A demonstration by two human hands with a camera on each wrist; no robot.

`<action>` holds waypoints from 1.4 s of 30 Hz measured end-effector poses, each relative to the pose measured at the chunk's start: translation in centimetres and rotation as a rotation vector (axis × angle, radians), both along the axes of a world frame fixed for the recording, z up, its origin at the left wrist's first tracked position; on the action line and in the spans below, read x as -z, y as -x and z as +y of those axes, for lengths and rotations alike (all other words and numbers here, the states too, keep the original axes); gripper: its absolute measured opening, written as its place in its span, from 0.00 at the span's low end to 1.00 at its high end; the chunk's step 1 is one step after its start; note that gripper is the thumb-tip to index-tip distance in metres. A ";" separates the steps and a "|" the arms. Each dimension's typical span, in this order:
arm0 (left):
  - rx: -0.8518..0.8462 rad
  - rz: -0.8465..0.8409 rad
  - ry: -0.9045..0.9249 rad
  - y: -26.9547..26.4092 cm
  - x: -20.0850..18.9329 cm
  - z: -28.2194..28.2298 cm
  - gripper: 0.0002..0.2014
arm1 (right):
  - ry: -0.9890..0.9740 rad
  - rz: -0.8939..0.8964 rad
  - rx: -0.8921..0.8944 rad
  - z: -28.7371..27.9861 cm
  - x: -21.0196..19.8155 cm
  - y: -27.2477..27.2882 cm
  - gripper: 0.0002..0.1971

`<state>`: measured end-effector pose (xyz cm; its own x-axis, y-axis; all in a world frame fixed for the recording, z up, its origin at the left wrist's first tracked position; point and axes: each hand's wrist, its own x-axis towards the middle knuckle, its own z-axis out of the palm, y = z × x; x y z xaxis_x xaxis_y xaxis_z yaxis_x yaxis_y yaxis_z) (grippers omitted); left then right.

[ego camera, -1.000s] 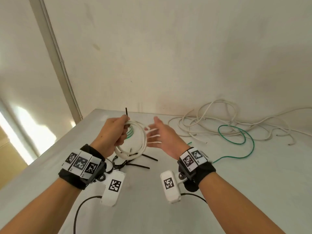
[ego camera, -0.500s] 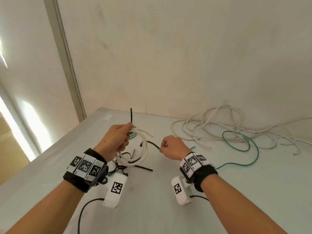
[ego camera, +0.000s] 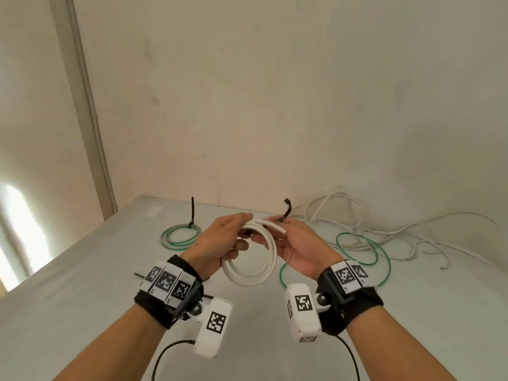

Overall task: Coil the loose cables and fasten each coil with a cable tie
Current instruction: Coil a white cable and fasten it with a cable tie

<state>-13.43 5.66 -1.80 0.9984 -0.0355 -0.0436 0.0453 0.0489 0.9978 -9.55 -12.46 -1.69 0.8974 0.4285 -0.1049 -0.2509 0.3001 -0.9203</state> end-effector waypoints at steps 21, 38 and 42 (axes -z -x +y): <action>0.054 0.076 -0.173 -1.1 0.4 -3.9 0.13 | 0.243 -0.095 -0.112 -3.3 -0.7 0.8 0.05; 0.111 -0.457 -0.140 0.9 0.7 -2.7 0.15 | -0.042 0.065 -0.177 -4.8 -0.8 0.5 0.05; 0.170 -0.526 -0.171 0.8 0.2 -2.3 0.18 | -0.049 0.101 -0.228 -4.9 -1.1 0.9 0.09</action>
<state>-14.24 3.32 -2.01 0.8683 -0.2336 0.4376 -0.4655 -0.0794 0.8815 -10.43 -17.40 -0.59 0.7626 0.6259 -0.1634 -0.4076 0.2688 -0.8727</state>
